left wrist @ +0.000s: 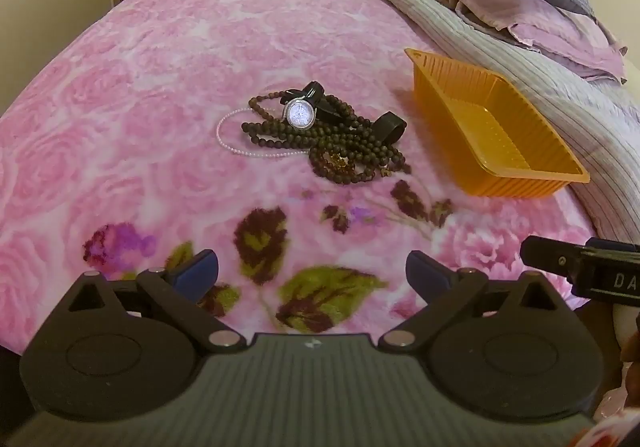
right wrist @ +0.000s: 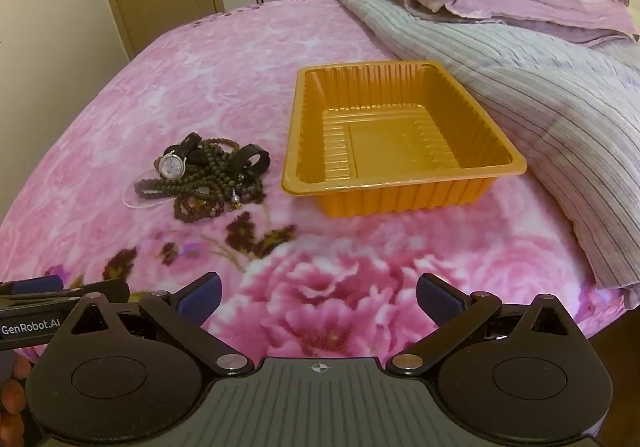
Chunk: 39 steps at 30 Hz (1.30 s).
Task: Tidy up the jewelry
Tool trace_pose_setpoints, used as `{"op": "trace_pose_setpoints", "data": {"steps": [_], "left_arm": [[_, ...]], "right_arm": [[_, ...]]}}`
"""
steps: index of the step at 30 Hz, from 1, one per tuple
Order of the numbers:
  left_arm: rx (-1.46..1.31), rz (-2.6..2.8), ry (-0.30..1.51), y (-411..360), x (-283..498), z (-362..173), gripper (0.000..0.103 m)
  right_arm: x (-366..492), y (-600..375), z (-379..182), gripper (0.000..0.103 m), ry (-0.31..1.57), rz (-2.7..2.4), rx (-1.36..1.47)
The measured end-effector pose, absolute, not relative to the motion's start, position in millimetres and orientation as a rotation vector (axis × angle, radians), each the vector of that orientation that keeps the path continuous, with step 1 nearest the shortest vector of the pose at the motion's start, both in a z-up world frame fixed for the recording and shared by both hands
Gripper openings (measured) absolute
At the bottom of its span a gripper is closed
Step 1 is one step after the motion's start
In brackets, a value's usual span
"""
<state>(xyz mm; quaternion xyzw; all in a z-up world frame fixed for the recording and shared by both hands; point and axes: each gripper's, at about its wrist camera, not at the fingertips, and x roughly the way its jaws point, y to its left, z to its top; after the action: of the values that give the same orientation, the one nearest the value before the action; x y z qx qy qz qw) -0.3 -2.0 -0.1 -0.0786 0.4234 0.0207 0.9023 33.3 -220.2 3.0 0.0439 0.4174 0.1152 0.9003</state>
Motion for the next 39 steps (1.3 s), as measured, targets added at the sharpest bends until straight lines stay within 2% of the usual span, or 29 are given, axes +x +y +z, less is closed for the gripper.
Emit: {"op": "trace_pose_setpoints", "data": {"steps": [39], "left_arm": [[-0.165, 0.028, 0.867, -4.1, -1.3, 2.7, 0.1]], "right_arm": [[32.8, -218.6, 1.0, 0.103, 0.866, 0.244, 0.082]]}}
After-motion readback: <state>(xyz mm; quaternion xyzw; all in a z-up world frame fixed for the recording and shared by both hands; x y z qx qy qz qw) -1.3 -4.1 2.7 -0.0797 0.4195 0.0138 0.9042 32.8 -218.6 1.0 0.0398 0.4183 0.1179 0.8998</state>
